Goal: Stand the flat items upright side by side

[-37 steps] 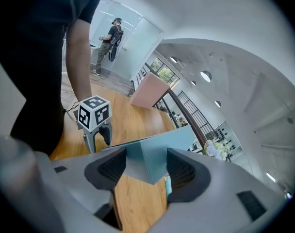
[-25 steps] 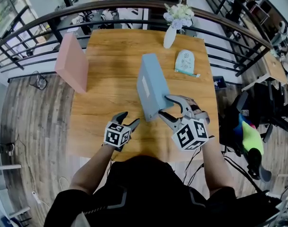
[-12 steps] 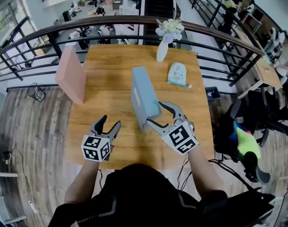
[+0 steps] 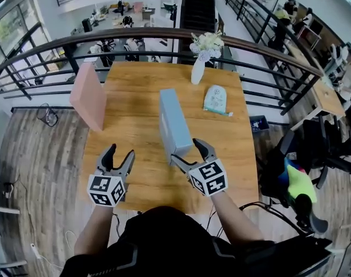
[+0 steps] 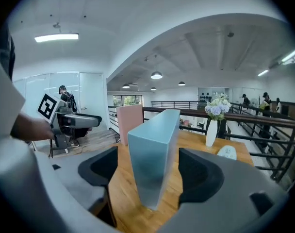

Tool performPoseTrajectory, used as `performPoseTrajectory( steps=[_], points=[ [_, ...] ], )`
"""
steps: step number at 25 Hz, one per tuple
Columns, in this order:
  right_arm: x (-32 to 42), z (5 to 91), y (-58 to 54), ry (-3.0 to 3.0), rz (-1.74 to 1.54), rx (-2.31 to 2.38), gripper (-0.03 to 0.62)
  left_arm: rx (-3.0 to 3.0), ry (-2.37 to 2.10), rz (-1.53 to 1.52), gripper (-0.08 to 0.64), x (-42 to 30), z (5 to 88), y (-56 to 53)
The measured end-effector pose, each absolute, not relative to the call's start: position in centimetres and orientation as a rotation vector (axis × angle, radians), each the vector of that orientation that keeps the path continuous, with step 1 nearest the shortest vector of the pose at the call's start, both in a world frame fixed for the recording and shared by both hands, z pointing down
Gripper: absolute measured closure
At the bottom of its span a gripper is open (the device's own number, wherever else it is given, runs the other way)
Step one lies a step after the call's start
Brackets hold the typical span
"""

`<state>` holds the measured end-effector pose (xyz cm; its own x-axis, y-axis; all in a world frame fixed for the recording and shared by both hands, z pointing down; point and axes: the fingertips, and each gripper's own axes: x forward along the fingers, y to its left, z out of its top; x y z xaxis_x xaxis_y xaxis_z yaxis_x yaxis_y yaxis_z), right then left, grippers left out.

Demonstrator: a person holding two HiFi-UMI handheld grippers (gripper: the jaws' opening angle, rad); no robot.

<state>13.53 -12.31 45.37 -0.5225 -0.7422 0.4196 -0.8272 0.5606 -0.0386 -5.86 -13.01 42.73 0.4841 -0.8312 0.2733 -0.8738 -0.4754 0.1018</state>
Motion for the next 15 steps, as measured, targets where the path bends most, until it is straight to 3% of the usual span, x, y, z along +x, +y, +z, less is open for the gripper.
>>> performPoseTrajectory(
  steps=[13, 15],
  points=[
    [12.8, 47.2, -14.1, -2.431, 0.468, 1.354, 0.219, 2.502, -1.579, 0.238, 0.261, -6.3, 39.3, -11.8],
    [12.9, 47.2, -14.3, -2.442, 0.483, 1.366, 0.259, 2.496, -1.595, 0.235, 0.261, -6.5, 39.1, -11.6]
  ],
)
